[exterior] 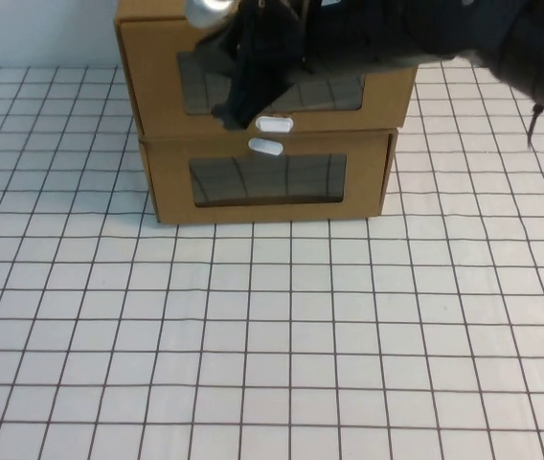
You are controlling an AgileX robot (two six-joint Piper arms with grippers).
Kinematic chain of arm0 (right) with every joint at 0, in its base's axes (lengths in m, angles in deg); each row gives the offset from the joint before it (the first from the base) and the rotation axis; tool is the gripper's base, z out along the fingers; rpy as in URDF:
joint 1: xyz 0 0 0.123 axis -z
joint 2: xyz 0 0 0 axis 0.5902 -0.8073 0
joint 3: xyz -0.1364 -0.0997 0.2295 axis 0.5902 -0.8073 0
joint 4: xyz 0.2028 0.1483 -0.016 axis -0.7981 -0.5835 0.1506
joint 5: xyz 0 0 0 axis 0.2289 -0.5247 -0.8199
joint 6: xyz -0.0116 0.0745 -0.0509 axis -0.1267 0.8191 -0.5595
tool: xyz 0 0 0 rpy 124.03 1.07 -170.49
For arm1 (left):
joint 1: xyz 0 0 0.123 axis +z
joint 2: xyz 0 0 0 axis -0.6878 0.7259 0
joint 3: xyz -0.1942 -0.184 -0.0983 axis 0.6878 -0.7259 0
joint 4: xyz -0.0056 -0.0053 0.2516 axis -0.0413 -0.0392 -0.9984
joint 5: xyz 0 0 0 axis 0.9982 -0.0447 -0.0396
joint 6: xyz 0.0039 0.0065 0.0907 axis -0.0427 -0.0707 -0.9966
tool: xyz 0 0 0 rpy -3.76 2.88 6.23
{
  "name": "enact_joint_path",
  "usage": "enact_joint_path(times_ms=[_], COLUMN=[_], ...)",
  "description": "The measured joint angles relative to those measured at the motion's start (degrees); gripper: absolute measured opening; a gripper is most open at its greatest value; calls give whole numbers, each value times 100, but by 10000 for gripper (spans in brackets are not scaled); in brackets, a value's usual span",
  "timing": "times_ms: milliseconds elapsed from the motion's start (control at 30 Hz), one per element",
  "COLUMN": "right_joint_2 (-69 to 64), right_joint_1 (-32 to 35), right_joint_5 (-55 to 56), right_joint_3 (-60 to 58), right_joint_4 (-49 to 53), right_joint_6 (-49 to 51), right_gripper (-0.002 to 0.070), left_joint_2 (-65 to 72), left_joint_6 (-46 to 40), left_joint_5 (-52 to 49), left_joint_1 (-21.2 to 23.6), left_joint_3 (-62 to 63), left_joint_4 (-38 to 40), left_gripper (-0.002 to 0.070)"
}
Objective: Close the shoe box
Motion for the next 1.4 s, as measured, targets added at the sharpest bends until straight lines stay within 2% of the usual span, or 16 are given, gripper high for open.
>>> enact_joint_path(times_ms=[167, 333, 500, 633, 800, 1033, 1200, 1400], right_joint_2=[510, 1065, 1616, 2294, 3342, 5066, 6319, 7771], right_joint_1=[27, 226, 697, 1136, 1453, 1495, 1499, 1507], right_joint_5=[-64, -655, -1457, -1609, -1511, -1398, -1398, -1044], right_joint_3=[0, 0, -35, -500, -1449, -3005, -3993, -5157], right_joint_4=[1163, 2290, 2658, 2698, 2723, 2723, 2723, 2723], right_joint_6=[1158, 2302, 2790, 3155, 3490, 3557, 3783, 4188], right_gripper=[-13, -13, -13, -12, -13, -13, -14, -13], left_joint_2=[-585, -1211, -1895, -2548, -3474, -4785, -5914, -7265], left_joint_6=[175, 359, 457, 471, 471, 471, 698, 1039], left_joint_5=[-63, -98, -124, -134, -157, -58, 448, 1333], left_joint_1=[9, 9, 9, 9, 9, 9, 9, 9], left_joint_3=[0, 0, 4, -251, -1267, -3320, -4807, -6286], left_joint_4=[-479, -989, -1374, -1766, -2377, -3269, -4008, -4525], left_gripper=[-5, -5, -5, -5, -5, -5, -5, -5])
